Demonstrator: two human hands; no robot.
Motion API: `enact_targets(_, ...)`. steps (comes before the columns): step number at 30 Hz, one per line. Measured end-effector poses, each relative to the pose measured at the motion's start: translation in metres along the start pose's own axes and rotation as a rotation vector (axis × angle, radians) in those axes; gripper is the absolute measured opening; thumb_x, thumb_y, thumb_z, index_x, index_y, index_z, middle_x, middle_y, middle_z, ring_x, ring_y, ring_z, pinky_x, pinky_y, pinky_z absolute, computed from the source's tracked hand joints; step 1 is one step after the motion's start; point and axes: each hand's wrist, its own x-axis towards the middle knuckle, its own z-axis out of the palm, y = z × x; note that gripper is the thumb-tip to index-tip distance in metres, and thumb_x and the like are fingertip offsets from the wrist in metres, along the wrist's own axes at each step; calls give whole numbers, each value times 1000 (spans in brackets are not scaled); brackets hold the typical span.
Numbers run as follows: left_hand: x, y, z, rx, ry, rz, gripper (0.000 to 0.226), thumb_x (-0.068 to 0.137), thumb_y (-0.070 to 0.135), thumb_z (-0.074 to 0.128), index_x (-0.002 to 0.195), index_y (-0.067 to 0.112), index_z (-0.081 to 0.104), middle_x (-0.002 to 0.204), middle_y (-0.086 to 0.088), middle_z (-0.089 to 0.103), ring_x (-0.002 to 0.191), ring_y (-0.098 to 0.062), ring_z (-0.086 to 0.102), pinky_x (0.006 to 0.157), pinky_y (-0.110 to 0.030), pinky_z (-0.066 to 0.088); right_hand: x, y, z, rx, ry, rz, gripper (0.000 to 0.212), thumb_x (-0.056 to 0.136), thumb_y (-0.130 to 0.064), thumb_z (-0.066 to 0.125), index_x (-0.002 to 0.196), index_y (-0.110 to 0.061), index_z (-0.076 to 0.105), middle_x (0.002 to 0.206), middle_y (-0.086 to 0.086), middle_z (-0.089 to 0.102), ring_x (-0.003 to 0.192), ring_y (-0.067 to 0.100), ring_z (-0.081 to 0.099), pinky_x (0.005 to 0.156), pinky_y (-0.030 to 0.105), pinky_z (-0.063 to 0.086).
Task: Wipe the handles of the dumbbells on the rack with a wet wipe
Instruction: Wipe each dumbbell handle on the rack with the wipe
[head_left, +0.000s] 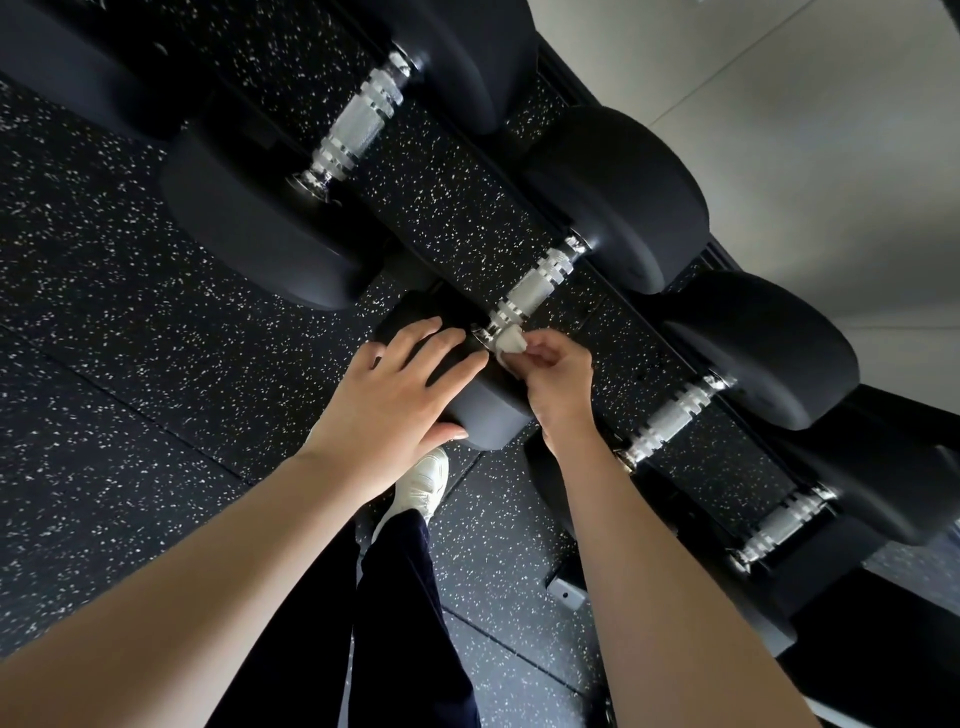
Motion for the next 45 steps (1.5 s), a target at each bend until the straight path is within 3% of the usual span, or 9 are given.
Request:
enact_targets(4,0,0,-1,-8,-4,-3,71,74,51,69,135,19,48,137,-8,48,129,-29,41,83,-45,45,-1,2,3,78,86,8,15,77,4,70,89,-3,65,83,8,68,70,8,63,68,16,50)
enact_targets(9,0,0,-2,-4,-8,-4,71,74,51,69,135,20,48,137,-8,48,129,-28,41,84,-44,44,3,-3,3,101,187,-4,26,79,2,67,75,-22,61,76,1,66,72,12,63,75,32,54)
enact_targets(15,1,-1,-2,3,-11,0,70,75,52,66,135,20,48,136,-8,48,128,-28,41,83,-44,44,13,-21,-1,206,319,-56,17,79,5,67,85,-10,62,79,4,66,73,9,64,62,9,47)
enact_targets(26,1,-2,-3,-2,-17,2,71,75,53,65,135,20,48,136,-7,49,128,-28,41,83,-44,43,30,-32,-3,364,419,-52,21,82,2,65,80,-18,59,75,0,65,70,8,62,67,14,50)
enact_targets(29,1,-1,-3,1,-22,0,71,75,54,64,135,21,48,136,-7,49,128,-28,40,82,-44,43,38,-36,-4,502,399,-13,19,85,4,61,85,-15,58,76,1,63,67,8,58,66,18,50)
enact_targets(35,1,-2,-3,-1,-20,5,72,75,54,64,136,21,46,136,-7,48,128,-28,40,82,-44,43,51,-37,-7,803,269,72,18,88,8,54,93,-8,57,87,4,62,85,15,60,75,26,53)
enact_targets(41,1,-2,-2,-12,-14,6,70,76,55,62,136,21,47,136,-7,49,128,-27,39,83,-45,44,56,-33,-5,871,147,144,23,90,7,50,91,-14,60,84,1,60,75,10,58,68,20,50)
enact_targets(45,1,-2,-2,-12,-9,6,69,76,54,59,136,22,46,137,-7,49,128,-28,39,83,-44,44,58,-28,-6,898,44,136,24,90,8,48,94,-13,60,85,3,61,77,11,58,75,22,48)
